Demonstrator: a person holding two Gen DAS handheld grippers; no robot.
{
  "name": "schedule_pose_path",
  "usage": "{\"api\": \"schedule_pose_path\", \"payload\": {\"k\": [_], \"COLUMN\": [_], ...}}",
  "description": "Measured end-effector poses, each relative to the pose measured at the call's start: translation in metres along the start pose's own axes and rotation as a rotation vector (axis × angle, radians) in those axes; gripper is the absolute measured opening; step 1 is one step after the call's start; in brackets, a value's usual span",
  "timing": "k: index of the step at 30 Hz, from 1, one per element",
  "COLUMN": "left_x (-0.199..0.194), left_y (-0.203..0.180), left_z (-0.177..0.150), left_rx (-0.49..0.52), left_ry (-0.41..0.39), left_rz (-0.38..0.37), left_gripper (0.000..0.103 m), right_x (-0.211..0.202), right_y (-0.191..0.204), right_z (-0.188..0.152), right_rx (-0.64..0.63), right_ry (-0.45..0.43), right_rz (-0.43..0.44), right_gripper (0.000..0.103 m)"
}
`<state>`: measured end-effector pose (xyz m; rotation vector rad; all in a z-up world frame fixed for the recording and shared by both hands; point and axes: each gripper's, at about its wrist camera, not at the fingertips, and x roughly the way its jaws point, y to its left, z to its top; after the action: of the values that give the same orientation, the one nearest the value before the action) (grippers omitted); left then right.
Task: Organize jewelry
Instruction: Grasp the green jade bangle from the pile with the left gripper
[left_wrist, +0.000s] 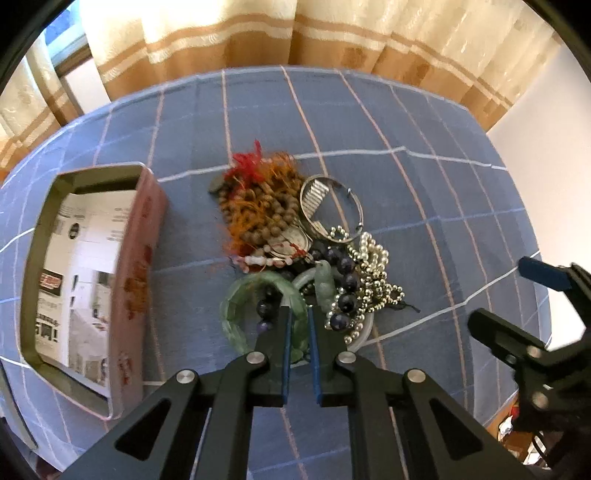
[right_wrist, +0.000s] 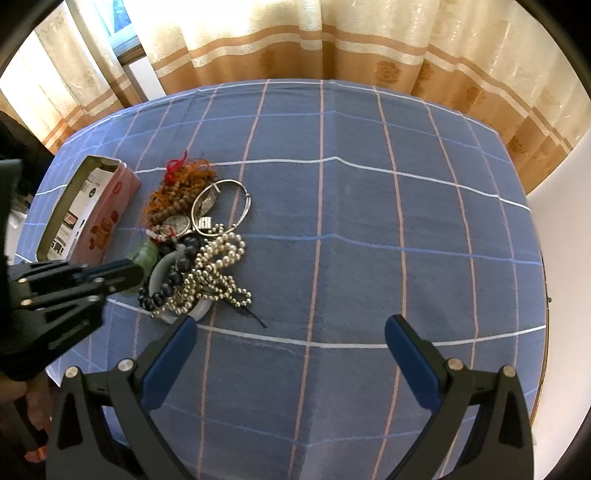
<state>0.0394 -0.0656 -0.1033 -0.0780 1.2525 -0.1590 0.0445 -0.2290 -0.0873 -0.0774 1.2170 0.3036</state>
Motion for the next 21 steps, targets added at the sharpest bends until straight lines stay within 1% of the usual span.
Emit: {"api": "schedule_pose_path", "payload": {"k": [4,7,8,9,11,14,17,20,21], "left_x": [-0.024,-0.042,-0.047,-0.047,-0.053,-0.061,-0.067,-0.071,-0.073], "left_y": [0.01,0.025,0.03,0.03,0.038,0.047,0.051,0.054,0.057], "left_z": [-0.002,-0.006,-0.007,-0.009,-0.012,-0.017,-0.019,-0.019,-0.019], "left_rx": [-0.022,-0.056,-0.069,-0.077,-0.098,-0.122,-0.125,-0.11,-0.11], "left_ry": [-0.043,-0.065,-0.073,-0.079,-0.091,-0.104,-0.115,-0.127,-0.131], "left_rz": [0.007,0.015,0.019,0.021,0.026,0.031,0.042,0.068,0.073], "left_gripper": [0.008,0.008,0.008,0.008,0.008,0.008,0.008,0.008,0.008], "right_x": [0.001,0.002,0.004,0.005,0.009,0.012,0.014,0.016,0.017], "right_y": [0.006,0.012,0.015,0.018,0.022,0.03,0.041,0.055,0.06], "right_z": [0.006,0.011,0.013,0.014,0.017,0.019,0.026,0.041,0.048], "right_rx": [-0.004,-0.014,-0.022,-0.027,-0.035,-0.051,-0.072,-0.105,-0.114], "right_ry": [-0.011,-0.028,-0.033,-0.035,-0.026,-0.024,-0.026,-0.056,-0.069], "right_rz": [0.011,0.025,0.032,0.042,0.063,0.067,0.108,0.111,0.118], "right_gripper": [0.103,0.103,0.102,0.096,0.09,0.089,0.083,0.083,0.081]}}
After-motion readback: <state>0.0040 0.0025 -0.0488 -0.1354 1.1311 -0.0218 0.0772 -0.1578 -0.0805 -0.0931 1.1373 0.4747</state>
